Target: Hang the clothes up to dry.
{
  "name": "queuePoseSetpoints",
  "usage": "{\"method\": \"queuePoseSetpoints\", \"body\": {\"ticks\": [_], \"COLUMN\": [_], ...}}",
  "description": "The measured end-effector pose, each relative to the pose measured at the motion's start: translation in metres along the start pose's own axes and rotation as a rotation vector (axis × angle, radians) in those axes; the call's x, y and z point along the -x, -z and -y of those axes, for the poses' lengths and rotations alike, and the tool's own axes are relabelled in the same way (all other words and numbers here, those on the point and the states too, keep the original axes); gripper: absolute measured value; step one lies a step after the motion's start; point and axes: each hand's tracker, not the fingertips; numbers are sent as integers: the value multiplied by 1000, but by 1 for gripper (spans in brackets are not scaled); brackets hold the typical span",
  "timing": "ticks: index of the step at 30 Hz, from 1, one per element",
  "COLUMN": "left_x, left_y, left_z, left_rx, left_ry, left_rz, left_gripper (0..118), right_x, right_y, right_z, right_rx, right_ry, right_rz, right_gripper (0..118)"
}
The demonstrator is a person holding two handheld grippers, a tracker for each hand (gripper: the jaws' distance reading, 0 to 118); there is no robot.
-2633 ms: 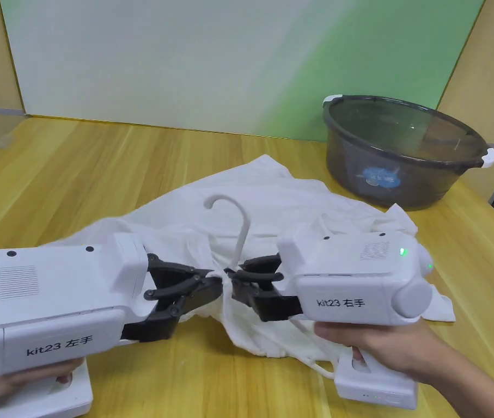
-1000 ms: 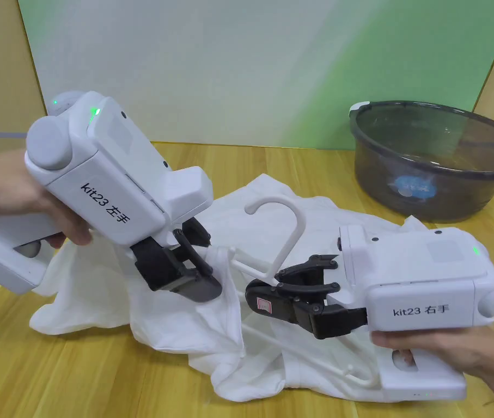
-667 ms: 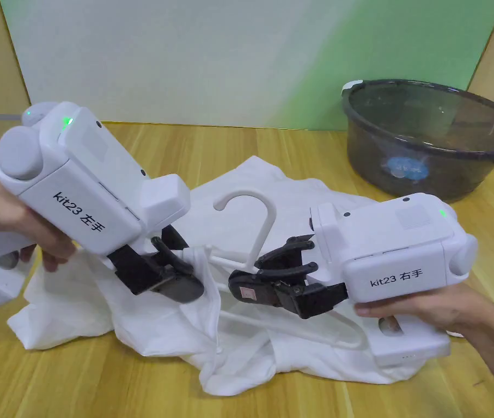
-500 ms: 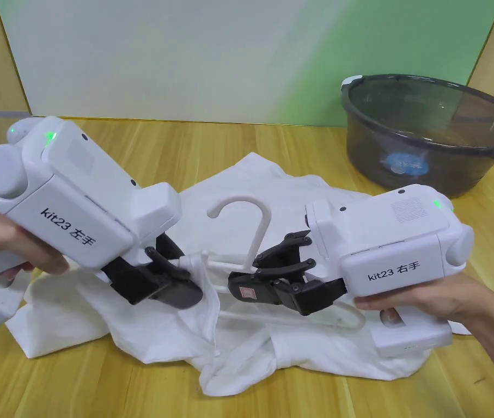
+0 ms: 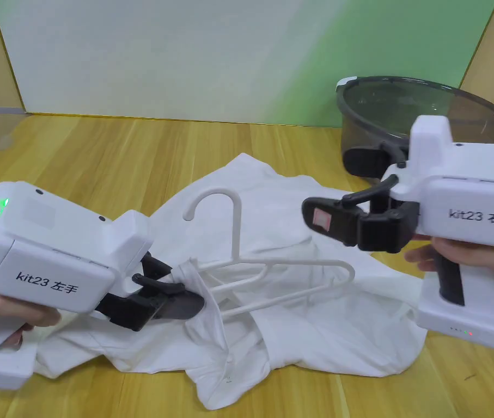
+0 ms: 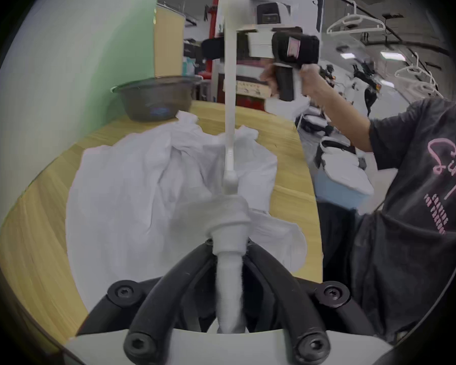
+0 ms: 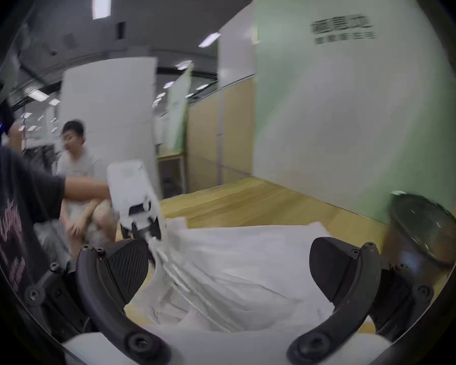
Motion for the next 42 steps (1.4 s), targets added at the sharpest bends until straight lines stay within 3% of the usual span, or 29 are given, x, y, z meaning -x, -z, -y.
{"method": "queuePoseSetpoints", "body": {"ticks": [1, 4, 8, 11, 12, 15, 19, 23, 24, 27, 32, 36, 42], "left_x": [-3, -10, -10, -11, -7, -12, -12, -10, -10, -7, -8, -10, -10], "left_y": [2, 4, 5, 0, -1, -3, -3, -1, 0, -1, -1, 3, -2], "left_z": [5, 12, 19, 25, 25, 28, 29, 29, 28, 31, 32, 29, 28], "left_rx": [-31, -124, -181, -225, -262, -269, -291, -301, -299, -299, -312, -306, -335], "left_ry": [-47, -56, -85, -77, -131, -115, -132, -136, -129, -142, -152, -148, -142], "left_rz": [35, -3, -31, -74, -28, -53, -68, -68, -73, -83, -92, -98, -111], "left_gripper": [2, 2, 2, 2, 2, 2, 2, 2, 2, 2, 2, 2, 2], "right_x": [4, 21, 48, 61, 63, 72, 89, 106, 106, 97, 87, 85, 73], "right_y": [-7, -8, 13, 36, 42, 57, 79, 104, 106, 99, 87, 79, 69], "right_z": [1, 18, 63, 96, 104, 117, 118, 124, 127, 125, 125, 121, 113], "right_rx": [-16, 141, 328, 435, 465, 467, 440, 521, 542, 482, 544, 547, 530], "right_ry": [38, 167, 195, 220, 240, 157, 154, -84, -101, -2, -57, -31, -27], "right_rz": [5, -33, 14, 114, 128, 285, 340, 491, 523, 552, 647, 624, 666], "right_gripper": [118, 118, 118, 117, 117, 115, 115, 113, 113, 112, 107, 79, 71]}}
